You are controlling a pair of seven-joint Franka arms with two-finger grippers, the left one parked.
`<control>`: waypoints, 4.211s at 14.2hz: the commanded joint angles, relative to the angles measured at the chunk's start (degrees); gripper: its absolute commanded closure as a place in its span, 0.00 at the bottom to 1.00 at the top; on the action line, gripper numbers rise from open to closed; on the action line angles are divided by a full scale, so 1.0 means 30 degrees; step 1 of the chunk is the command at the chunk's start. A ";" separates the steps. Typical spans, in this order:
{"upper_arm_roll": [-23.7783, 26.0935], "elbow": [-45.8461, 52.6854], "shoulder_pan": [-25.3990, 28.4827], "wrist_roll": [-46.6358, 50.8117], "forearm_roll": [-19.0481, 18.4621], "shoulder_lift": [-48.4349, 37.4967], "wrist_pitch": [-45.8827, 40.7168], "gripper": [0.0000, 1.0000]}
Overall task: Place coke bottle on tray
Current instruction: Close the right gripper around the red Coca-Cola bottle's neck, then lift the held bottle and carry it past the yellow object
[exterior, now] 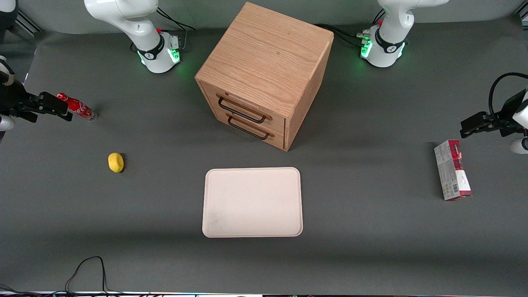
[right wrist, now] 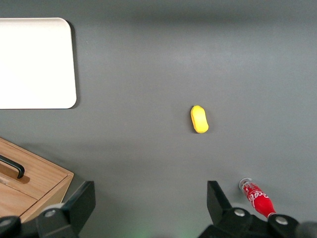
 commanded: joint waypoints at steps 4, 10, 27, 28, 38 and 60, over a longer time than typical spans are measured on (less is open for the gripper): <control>-0.0333 -0.0915 0.0134 0.0170 -0.0030 -0.0131 -0.0469 0.00; -0.5307 -0.7882 -0.0070 -0.4805 -0.2287 -0.3117 0.2568 0.00; -1.4163 -1.9874 -0.1272 -1.0406 -0.5979 -0.5905 1.5615 0.00; -1.4163 -1.9991 -0.1272 -1.0406 -0.6008 -0.5904 1.5673 0.00; -1.4251 -1.9963 -0.1272 -1.0143 -0.6770 -0.5524 1.5732 1.00; 0.2381 0.7269 -0.2796 0.0600 -0.0852 0.4576 -0.2424 1.00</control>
